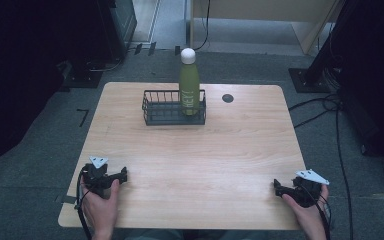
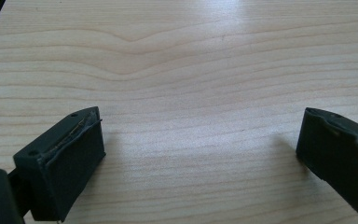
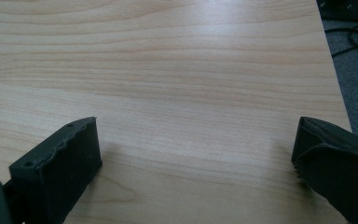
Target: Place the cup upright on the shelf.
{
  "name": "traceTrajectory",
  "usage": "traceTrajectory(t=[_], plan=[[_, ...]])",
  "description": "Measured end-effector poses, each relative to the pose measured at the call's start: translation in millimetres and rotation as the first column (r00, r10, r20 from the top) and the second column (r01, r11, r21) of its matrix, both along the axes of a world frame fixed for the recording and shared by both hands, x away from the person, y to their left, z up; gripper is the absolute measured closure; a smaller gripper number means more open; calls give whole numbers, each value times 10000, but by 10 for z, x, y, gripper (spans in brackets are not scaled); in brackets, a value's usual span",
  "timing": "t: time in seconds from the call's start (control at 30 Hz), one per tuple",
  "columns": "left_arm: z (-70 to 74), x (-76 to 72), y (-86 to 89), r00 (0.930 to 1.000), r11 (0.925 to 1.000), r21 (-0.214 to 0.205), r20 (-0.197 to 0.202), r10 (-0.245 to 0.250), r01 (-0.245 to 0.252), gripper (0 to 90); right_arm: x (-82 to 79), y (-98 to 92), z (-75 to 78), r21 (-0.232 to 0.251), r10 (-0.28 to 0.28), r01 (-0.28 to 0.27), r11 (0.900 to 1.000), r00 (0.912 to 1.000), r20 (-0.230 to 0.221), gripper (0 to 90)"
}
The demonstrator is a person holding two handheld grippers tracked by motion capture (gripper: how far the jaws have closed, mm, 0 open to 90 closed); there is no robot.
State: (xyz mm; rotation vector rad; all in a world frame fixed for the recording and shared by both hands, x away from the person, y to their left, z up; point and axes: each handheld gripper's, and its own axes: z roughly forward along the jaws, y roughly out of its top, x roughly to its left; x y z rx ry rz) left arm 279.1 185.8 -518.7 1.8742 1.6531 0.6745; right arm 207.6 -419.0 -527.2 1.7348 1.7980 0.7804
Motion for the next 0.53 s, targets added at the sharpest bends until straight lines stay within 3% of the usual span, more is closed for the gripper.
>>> traceTrajectory(t=[0.53], plan=[[0, 0, -1, 10000, 10000, -4, 6, 6, -5, 11, 0, 8, -1, 23, 151, -151, 9999, 9999, 6, 6]])
